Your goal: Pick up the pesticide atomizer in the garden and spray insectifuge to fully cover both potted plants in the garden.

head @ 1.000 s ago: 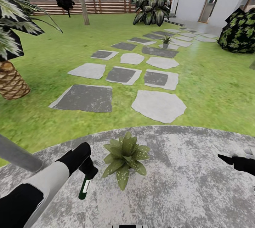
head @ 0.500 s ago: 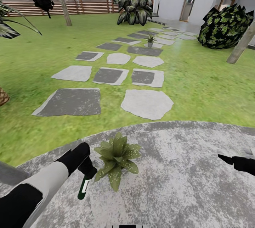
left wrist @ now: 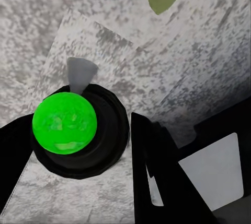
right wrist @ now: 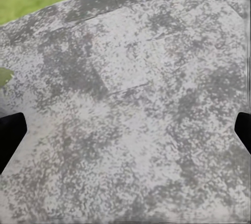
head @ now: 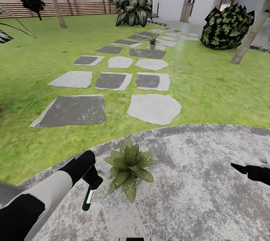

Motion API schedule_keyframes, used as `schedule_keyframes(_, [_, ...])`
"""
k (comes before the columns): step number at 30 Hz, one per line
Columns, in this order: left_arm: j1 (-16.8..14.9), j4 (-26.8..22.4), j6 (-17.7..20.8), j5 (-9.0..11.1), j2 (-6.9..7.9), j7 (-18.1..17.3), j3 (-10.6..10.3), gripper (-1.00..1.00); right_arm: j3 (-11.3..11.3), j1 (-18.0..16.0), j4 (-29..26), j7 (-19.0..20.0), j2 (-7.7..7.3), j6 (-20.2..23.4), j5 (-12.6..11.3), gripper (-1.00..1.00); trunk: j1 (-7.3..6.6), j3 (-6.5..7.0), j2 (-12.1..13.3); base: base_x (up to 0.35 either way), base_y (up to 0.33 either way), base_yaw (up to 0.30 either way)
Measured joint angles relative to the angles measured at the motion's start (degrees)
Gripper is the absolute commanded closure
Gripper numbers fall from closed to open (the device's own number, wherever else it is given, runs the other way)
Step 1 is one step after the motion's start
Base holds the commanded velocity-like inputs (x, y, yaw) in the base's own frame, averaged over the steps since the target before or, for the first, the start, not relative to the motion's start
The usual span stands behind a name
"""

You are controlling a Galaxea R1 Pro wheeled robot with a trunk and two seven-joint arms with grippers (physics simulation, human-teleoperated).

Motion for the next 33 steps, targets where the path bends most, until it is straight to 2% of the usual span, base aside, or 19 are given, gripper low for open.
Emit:
schedule_keyframes(6, [0.0, 0.0, 0.0, 0.0, 0.06, 0.1, -0.1, 1.0, 0.0, 0.0, 0.0, 0.0, 0.0, 0.0, 0.0, -1.0, 0.0, 0.0, 0.0, 0.0, 0.016, -0.228])
schedule_keyframes(11, [-0.1, 0.0, 0.0, -0.1, 0.22, 0.1, -0.1, 1.0, 0.0, 0.0, 0.0, 0.0, 0.01, 0.0, 0.0, -1.0, 0.0, 0.0, 0.0, 0.0, 0.001, -0.05])
schedule_keyframes(13, [-0.2, 0.0, 0.0, -0.1, 0.49, 0.1, -0.1, 1.0, 0.0, 0.0, 0.0, 0.0, 0.01, 0.0, 0.0, -1.0, 0.0, 0.0, 0.0, 0.0, 0.0, -0.008])
schedule_keyframes(15, [-0.4, 0.0, 0.0, -0.2, 1.67, 0.1, 0.0, 1.0, 0.0, 0.0, -0.1, 0.1, 0.01, 0.0, -0.1, -1.0, 0.0, 0.0, 0.0, 0.0, 0.0, -0.001])
schedule_keyframes(19, [-0.6, 0.0, 0.1, 0.0, 1.92, 0.0, 0.1, 1.0, 0.0, 0.0, -0.1, 0.1, 0.01, 0.0, -0.2, -1.0, 0.0, 0.0, 0.0, 0.0, 0.019, 0.0])
schedule_keyframes(33, [-1.6, 0.2, 0.2, 0.1, 1.85, -0.1, 0.2, 1.0, 0.0, 0.0, 0.0, 0.1, 0.01, -0.1, -0.1, -1.0, 0.0, 0.0, 0.0, 0.0, 0.248, 0.0])
